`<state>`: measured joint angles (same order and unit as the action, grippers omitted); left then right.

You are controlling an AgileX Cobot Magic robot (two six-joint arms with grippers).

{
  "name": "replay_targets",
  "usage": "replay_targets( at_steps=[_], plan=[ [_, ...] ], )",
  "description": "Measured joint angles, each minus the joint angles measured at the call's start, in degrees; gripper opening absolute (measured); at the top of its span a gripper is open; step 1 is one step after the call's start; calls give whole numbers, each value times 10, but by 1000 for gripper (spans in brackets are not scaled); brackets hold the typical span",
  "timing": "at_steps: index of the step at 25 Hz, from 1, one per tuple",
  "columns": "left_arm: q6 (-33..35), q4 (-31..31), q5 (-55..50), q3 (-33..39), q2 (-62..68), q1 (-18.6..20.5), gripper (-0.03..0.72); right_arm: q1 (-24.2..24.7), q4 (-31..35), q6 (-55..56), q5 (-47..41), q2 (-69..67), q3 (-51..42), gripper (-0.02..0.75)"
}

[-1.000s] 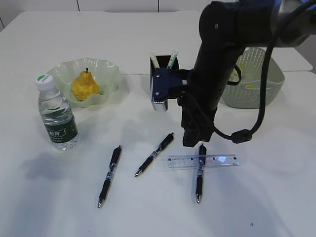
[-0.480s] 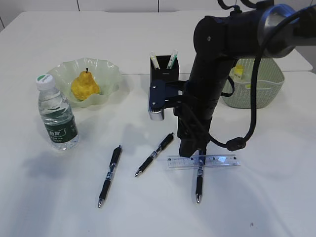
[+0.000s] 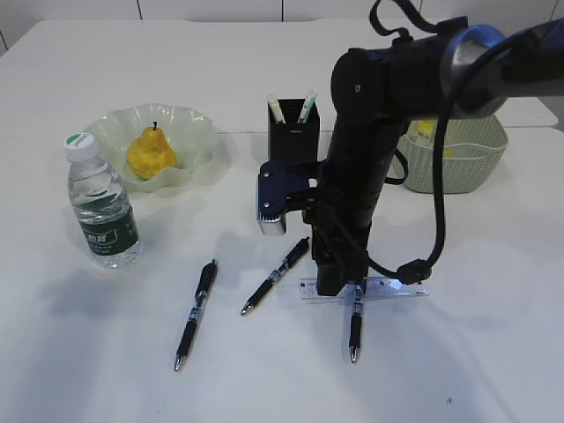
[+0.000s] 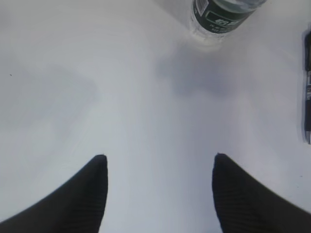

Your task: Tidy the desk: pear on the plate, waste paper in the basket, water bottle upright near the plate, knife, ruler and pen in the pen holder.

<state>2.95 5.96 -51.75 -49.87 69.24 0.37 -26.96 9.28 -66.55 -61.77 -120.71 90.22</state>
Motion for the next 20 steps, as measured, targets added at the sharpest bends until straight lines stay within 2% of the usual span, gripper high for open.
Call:
replay_targets(
  at_steps=[10,20],
  plan=[
    [0,0,1,0,0,0,468,-15,-50,16,11,-4,-4,417],
    [0,1,5,0,0,0,468,-15,-51,22,15,-9,-6,443]
  ],
)
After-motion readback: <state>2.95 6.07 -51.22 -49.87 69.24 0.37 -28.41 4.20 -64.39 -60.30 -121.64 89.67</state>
